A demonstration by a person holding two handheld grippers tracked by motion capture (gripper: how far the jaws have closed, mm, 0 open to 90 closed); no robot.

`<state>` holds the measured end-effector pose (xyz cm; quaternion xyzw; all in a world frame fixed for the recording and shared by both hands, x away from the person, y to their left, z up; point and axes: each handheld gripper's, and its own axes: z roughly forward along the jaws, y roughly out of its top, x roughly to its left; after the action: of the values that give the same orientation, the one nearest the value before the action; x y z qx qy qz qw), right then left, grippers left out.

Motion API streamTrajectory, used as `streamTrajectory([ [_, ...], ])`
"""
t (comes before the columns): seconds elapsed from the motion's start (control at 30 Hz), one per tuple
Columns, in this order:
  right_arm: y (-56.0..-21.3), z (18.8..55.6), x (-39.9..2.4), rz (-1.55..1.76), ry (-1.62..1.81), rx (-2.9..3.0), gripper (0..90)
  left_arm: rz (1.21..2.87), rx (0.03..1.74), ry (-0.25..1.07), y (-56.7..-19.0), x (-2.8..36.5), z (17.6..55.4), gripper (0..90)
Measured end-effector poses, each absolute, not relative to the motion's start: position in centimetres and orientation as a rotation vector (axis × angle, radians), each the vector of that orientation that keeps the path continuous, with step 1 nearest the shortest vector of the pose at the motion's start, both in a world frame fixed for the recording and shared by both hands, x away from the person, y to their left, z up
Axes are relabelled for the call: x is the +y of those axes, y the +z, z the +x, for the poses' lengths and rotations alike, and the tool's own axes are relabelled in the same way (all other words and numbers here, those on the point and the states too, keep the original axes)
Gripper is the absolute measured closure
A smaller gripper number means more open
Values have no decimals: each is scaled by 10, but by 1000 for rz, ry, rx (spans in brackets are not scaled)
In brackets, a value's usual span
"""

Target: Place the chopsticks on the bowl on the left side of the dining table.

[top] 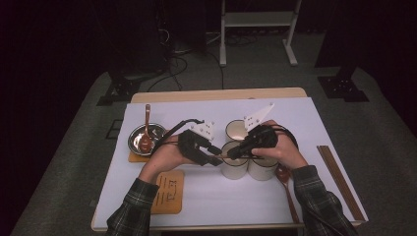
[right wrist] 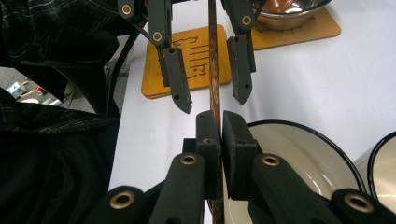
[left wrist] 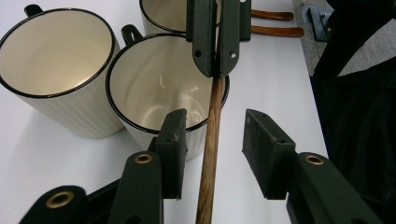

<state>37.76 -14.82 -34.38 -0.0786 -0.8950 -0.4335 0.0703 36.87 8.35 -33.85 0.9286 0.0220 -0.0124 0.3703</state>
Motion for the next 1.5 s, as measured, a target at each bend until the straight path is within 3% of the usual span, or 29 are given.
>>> streamTrajectory([
  [0.23,-342,377,-145,-225,-1310,-2691,851,2394,63,-53,-338,81,369,671],
  [0.67,-342,377,-142,-207,-1315,-2689,851,2418,78,-65,-339,79,368,723],
  [0.93,-341,376,-142,-202,-1319,-2680,851,2426,93,-83,-340,77,369,819],
  [1.37,-343,377,-143,-205,-1323,-2686,841,2431,85,-87,-342,77,369,842],
  [1.5,-344,378,-143,-207,-1328,-2689,791,2430,96,-94,-341,79,370,842],
])
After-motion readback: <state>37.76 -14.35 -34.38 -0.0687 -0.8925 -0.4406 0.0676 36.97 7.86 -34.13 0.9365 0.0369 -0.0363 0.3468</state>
